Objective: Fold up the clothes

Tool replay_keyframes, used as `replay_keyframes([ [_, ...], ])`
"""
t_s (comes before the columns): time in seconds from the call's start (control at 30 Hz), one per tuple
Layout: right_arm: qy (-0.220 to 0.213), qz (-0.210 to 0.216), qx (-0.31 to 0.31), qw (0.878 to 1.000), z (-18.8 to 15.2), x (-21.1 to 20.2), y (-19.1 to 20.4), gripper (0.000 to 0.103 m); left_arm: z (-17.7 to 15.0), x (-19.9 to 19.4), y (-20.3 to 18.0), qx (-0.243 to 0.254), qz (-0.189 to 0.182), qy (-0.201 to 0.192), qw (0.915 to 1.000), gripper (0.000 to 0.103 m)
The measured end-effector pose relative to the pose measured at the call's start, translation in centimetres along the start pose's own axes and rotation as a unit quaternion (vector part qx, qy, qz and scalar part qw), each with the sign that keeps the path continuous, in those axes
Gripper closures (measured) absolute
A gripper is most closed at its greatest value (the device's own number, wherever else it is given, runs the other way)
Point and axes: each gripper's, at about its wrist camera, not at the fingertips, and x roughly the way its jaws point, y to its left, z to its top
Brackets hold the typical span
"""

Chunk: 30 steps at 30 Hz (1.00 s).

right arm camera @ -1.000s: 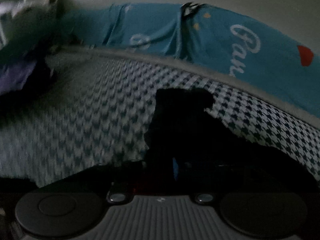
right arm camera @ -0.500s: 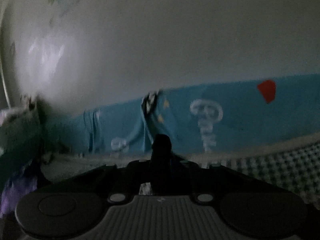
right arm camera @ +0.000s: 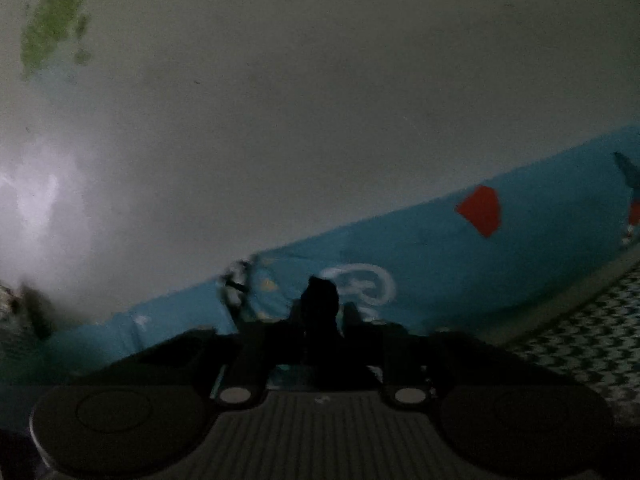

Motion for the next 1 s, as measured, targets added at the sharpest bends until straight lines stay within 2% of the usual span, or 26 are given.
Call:
replay_keyframes([
  [0.07,0.003,-0.034,-0.004,0.999,-0.2,0.2,-0.6,0.054,-0.4,-0.1,-0.1,0.005,-0.010,0.011,0.9999,0.050],
  [0.17,0.013,-0.070,0.005,0.997,-0.3,0.3,-1.7,0.046,-1.2,-0.6,-0.7,0.017,-0.024,0.016,0.9994,0.044],
  [0.27,0.040,-0.050,0.020,0.998,-0.4,0.0,-2.5,0.046,-1.9,-1.5,-1.1,0.033,-0.039,0.016,0.9986,0.036],
  [0.43,0.097,0.044,-0.019,0.994,-1.7,-1.1,-1.3,0.046,-3.0,-2.8,-1.4,0.044,-0.052,0.023,0.9974,0.034],
  [0.57,0.176,0.122,-0.042,0.976,-4.0,-1.9,-0.3,0.046,-4.5,-3.4,-0.6,0.034,-0.055,0.045,0.9969,0.031],
  [0.7,0.252,0.174,-0.064,0.950,-7.5,-3.3,1.3,0.046,-5.9,-4.0,0.2,0.034,-0.049,0.053,0.9968,0.031],
  [0.87,0.313,0.210,-0.088,0.922,-11.0,-5.3,2.5,0.046,-7.0,-4.7,0.9,0.031,-0.049,0.060,0.9965,0.028],
  [1.0,0.332,0.213,-0.112,0.912,-12.7,-6.1,3.8,0.041,-7.4,-5.2,0.8,0.037,-0.045,0.057,0.9966,0.026],
])
